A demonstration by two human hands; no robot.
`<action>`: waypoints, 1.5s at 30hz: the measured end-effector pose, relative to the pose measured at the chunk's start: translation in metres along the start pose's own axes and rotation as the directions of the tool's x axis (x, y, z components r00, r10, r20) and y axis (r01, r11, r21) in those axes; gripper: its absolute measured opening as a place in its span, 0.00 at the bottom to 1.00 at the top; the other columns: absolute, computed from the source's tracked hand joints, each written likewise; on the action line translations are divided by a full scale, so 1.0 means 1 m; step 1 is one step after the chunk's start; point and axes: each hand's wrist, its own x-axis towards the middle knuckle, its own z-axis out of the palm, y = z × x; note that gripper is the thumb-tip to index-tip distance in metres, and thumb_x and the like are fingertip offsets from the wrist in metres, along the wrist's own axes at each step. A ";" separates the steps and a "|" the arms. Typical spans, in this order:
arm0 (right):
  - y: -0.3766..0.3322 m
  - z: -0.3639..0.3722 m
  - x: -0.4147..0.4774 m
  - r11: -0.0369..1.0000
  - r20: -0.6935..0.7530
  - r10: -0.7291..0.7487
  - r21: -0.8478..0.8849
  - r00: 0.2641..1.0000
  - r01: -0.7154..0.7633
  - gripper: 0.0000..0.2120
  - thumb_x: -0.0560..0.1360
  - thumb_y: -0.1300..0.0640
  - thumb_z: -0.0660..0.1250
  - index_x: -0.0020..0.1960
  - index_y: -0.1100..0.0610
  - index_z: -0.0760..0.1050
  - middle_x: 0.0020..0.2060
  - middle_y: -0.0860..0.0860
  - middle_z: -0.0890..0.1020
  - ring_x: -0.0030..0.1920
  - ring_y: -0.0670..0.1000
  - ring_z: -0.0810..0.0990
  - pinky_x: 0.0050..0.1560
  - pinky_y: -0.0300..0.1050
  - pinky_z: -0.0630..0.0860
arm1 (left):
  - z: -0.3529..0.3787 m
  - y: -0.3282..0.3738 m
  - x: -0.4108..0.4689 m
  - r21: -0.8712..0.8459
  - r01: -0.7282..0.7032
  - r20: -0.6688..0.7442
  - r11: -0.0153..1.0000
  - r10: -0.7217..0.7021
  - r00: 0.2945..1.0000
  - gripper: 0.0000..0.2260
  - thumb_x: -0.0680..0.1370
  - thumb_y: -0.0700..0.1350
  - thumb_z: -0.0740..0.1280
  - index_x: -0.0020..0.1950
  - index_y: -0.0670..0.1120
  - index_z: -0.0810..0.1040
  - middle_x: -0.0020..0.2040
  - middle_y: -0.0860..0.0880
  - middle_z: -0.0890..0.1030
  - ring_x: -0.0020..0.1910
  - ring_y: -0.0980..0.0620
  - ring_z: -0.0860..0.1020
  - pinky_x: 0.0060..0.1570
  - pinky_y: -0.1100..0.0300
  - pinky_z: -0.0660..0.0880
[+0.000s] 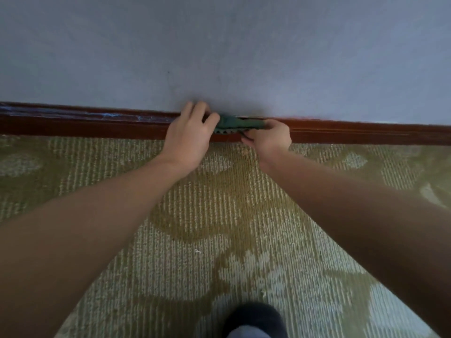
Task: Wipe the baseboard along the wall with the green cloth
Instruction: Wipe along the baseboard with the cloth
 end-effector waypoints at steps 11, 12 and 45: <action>0.019 0.012 0.025 0.950 -0.048 -0.241 -0.218 0.969 0.225 0.09 0.70 0.71 0.67 0.44 0.59 0.79 0.44 0.59 0.80 0.43 0.57 0.81 0.46 0.52 0.80 | -0.004 0.000 0.006 0.161 -0.114 0.098 0.980 0.099 0.990 0.09 0.66 0.26 0.70 0.45 0.32 0.79 0.46 0.33 0.78 0.43 0.36 0.77 0.26 0.53 0.74; 0.020 0.012 0.026 0.946 -0.043 -0.248 -0.225 0.968 0.233 0.08 0.70 0.70 0.67 0.46 0.60 0.79 0.46 0.59 0.80 0.44 0.58 0.81 0.47 0.52 0.80 | -0.004 0.002 0.006 0.170 -0.109 0.112 0.979 0.091 0.990 0.09 0.66 0.26 0.69 0.45 0.32 0.79 0.46 0.32 0.77 0.43 0.36 0.77 0.27 0.52 0.74; 0.029 0.051 -0.010 0.459 0.230 -0.704 -0.574 0.672 0.678 0.09 0.69 0.71 0.64 0.48 0.64 0.75 0.50 0.59 0.74 0.39 0.50 0.69 0.39 0.37 0.64 | 0.005 -0.060 -0.028 0.009 -0.138 -0.114 0.990 0.138 0.984 0.12 0.62 0.24 0.73 0.43 0.30 0.79 0.38 0.36 0.77 0.36 0.39 0.77 0.23 0.57 0.70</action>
